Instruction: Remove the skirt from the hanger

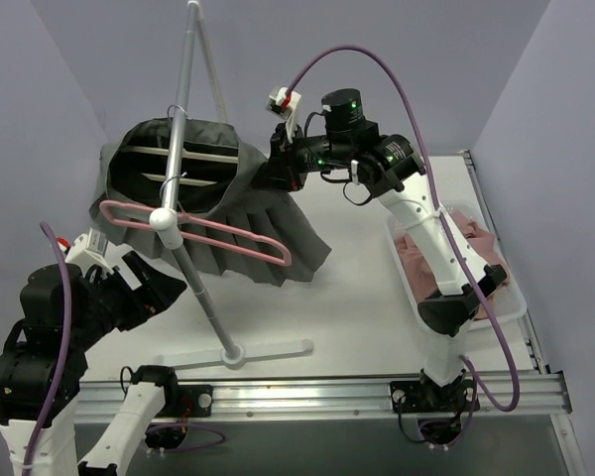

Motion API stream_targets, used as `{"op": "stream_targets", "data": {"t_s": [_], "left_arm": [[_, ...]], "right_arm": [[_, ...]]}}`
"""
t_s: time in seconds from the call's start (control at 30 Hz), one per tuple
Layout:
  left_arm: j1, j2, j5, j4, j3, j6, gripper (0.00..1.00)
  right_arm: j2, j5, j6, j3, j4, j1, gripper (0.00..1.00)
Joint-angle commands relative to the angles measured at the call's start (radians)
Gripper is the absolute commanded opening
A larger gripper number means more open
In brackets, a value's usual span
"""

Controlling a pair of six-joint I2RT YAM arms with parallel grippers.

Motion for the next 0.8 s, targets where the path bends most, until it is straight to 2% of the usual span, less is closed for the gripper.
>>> {"op": "stream_targets", "data": {"t_s": [0.0, 0.27, 0.33, 0.43, 0.6, 0.77], "left_arm": [[-0.005, 0.004, 0.024, 0.0, -0.009, -0.014, 0.86], [-0.005, -0.003, 0.055, 0.031, -0.043, -0.03, 0.79], [-0.005, -0.005, 0.066, 0.039, -0.046, -0.03, 0.67], [-0.005, -0.014, 0.072, 0.042, -0.049, -0.034, 0.56], [-0.005, -0.025, 0.066, 0.026, -0.038, -0.035, 0.56], [-0.005, -0.037, 0.067, -0.004, -0.011, -0.029, 0.6]], "right_arm": [[0.002, -0.03, -0.006, 0.04, 0.083, 0.009, 0.0], [0.01, -0.05, 0.021, 0.096, 0.179, 0.004, 0.0], [0.01, -0.071, 0.068, 0.095, 0.233, 0.003, 0.0], [0.022, -0.081, 0.108, 0.095, 0.282, 0.009, 0.0], [0.056, -0.09, 0.139, 0.104, 0.304, 0.012, 0.0], [0.067, -0.052, 0.15, 0.066, 0.31, 0.006, 0.0]]}}
